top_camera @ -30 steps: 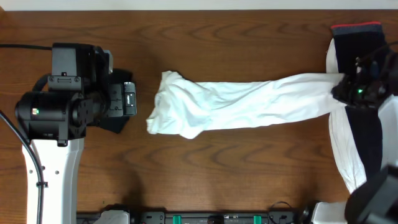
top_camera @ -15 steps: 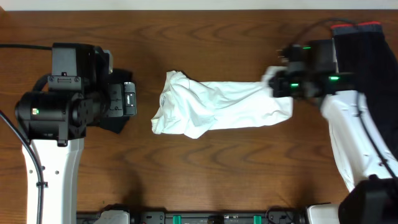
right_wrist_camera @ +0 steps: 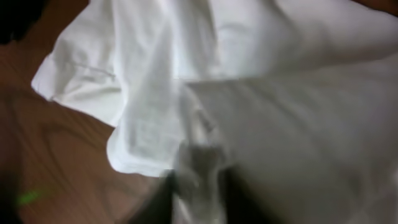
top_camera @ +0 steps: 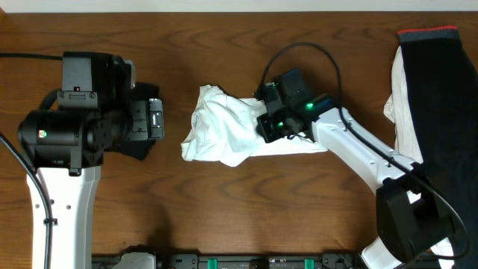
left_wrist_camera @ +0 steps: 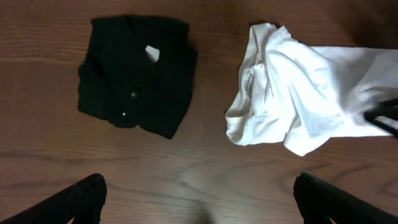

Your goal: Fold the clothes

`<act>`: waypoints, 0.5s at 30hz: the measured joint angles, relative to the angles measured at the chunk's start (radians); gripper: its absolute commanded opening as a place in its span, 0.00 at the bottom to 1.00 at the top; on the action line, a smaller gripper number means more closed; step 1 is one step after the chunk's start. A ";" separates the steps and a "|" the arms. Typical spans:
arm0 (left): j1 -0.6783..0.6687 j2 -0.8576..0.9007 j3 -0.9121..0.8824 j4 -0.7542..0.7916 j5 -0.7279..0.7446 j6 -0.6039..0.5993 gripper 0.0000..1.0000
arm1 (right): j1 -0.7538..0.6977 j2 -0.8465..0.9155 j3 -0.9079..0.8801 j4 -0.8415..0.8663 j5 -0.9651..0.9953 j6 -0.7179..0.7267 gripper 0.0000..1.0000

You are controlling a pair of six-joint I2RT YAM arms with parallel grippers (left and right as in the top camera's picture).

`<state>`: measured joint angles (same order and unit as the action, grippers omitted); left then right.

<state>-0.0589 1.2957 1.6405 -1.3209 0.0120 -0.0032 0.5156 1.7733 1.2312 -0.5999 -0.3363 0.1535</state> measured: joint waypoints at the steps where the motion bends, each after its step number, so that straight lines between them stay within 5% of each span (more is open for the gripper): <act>1: 0.000 0.000 0.000 0.000 0.000 0.000 0.98 | 0.005 -0.002 0.000 0.003 0.002 0.000 0.43; 6: 0.000 0.000 0.000 0.000 0.000 0.000 0.98 | -0.021 -0.032 0.000 0.006 0.009 0.009 0.45; 9: 0.000 0.000 0.000 0.000 0.000 0.000 0.98 | -0.083 -0.109 0.000 0.005 0.012 0.024 0.26; 15: 0.000 0.000 0.000 0.000 0.000 0.000 0.98 | -0.213 -0.188 0.016 -0.066 0.020 0.056 0.11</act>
<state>-0.0589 1.2957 1.6405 -1.3209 0.0124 -0.0032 0.3027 1.5856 1.2469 -0.6659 -0.3161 0.2100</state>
